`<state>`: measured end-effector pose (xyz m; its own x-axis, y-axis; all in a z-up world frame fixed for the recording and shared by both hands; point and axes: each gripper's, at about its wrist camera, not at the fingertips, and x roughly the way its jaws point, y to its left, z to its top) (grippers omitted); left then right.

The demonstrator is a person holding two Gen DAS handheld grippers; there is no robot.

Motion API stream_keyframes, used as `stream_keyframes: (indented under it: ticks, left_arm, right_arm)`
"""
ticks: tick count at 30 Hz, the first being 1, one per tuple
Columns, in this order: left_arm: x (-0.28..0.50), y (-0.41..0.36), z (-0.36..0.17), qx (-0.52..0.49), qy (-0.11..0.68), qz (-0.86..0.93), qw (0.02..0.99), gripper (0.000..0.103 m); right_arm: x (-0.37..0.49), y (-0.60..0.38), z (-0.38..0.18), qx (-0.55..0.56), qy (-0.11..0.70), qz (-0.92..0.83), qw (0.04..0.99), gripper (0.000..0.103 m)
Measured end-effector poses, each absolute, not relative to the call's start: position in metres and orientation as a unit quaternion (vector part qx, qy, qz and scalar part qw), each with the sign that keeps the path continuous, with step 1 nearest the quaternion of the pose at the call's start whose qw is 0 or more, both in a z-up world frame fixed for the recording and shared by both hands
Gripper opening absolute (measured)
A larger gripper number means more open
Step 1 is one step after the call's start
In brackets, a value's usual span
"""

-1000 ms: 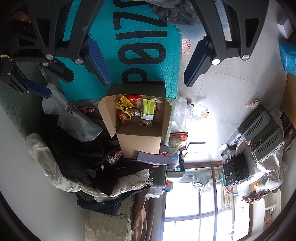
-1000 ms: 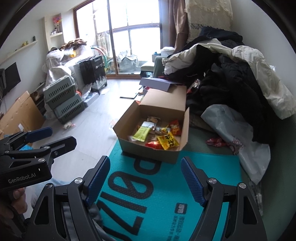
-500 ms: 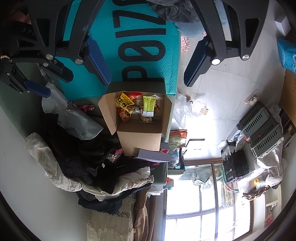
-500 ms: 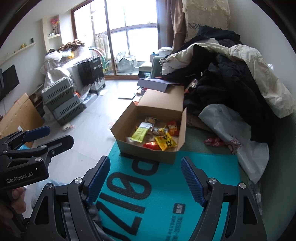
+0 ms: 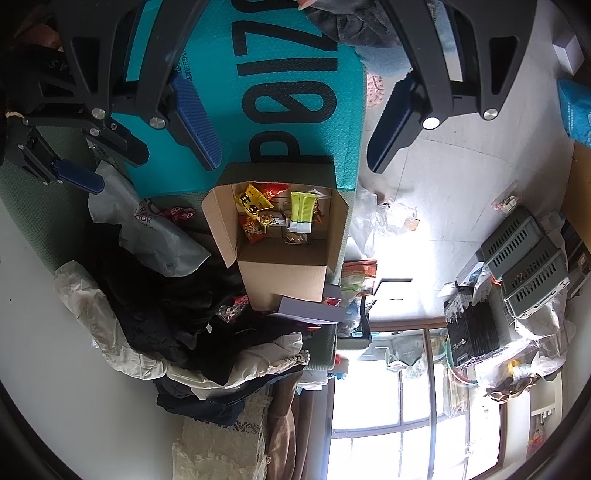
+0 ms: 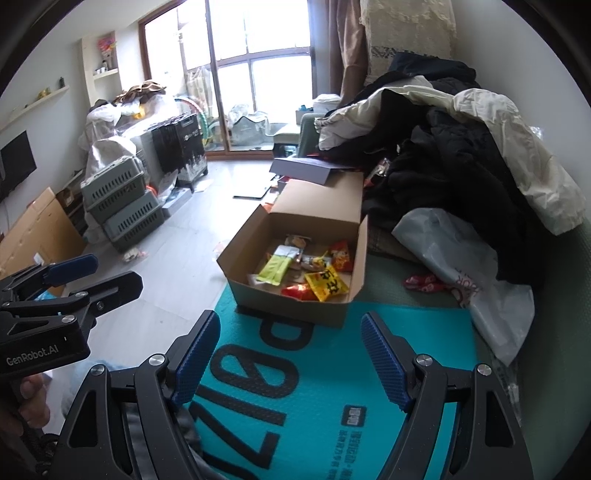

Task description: Organize snacks

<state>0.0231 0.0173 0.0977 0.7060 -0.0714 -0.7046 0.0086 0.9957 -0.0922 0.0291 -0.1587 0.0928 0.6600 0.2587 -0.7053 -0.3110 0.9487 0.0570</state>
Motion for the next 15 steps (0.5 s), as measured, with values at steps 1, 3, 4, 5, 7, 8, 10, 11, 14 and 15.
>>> stream_keyframes:
  ticks: [1,3,4,5,7,8,10,11,14,15]
  left_arm:
    - [0.0235,0.0168,0.0980,-0.040,0.383,-0.020,0.922,0.081]
    - [0.0234,0.0164,0.0986,-0.039,0.383,-0.020,0.923,0.081]
    - [0.0233,0.0159,0.0987,-0.038,0.383,-0.019,0.923,0.081]
    - [0.0235,0.0154,0.0990,-0.038,0.383,-0.019,0.923,0.081]
    - [0.0236,0.0146,0.0992,-0.037,0.384,-0.020,0.922,0.081]
    - [0.0238,0.0144,0.0994,-0.038,0.384,-0.019,0.922,0.081]
    - [0.0241,0.0140,0.0996,-0.036,0.384,-0.018,0.922,0.081]
    - [0.0243,0.0139,0.0992,-0.036,0.385,-0.017,0.922,0.081]
    - [0.0243,0.0136,0.0984,-0.036,0.387,-0.018,0.921,0.081]
    - [0.0244,0.0132,0.0982,-0.036,0.388,-0.018,0.921,0.081]
  right_arm:
    - [0.0291,-0.1592,0.0932,-0.034,0.381,0.156,0.911,0.079]
    - [0.0288,-0.1601,0.0934,-0.034,0.382,0.154,0.911,0.079]
    - [0.0292,-0.1605,0.0935,-0.033,0.382,0.153,0.911,0.079]
    - [0.0294,-0.1611,0.0935,-0.033,0.382,0.153,0.911,0.079]
    - [0.0298,-0.1618,0.0935,-0.032,0.383,0.152,0.910,0.079]
    - [0.0302,-0.1616,0.0936,-0.032,0.383,0.152,0.910,0.079]
    - [0.0306,-0.1619,0.0934,-0.032,0.384,0.152,0.910,0.079]
    - [0.0305,-0.1619,0.0935,-0.032,0.384,0.152,0.910,0.079]
    - [0.0306,-0.1620,0.0934,-0.032,0.384,0.152,0.910,0.079]
    - [0.0308,-0.1624,0.0931,-0.032,0.384,0.152,0.910,0.079]
